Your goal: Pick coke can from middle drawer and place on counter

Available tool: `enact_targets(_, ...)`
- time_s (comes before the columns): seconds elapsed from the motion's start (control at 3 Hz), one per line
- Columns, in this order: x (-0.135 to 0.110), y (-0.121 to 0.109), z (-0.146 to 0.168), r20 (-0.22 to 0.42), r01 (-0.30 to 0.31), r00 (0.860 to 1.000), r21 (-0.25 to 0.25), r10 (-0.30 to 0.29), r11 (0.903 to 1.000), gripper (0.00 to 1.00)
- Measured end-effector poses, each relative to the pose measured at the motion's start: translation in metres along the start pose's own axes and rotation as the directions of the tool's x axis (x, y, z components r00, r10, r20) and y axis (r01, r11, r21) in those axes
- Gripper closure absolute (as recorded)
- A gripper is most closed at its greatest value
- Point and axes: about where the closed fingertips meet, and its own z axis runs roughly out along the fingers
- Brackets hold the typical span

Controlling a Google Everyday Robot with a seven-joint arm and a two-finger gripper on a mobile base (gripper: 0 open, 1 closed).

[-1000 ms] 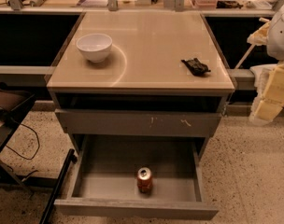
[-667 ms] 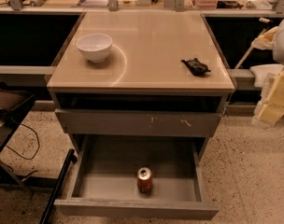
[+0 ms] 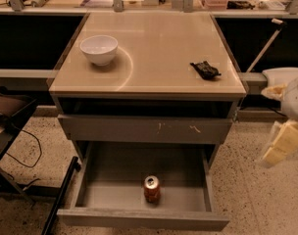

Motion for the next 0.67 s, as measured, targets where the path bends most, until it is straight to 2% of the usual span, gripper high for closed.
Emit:
enact_targets(0.33, 0.034, 0.024, 0.073, 0.001, -0.052, 0.999, -0.108, 0.052, 0.9928, 0.00)
enact_targets(0.67, 0.060, 0.052, 0.137, -0.026, -0.097, 0.995, -0.224, 0.093, 0.9698, 0.00)
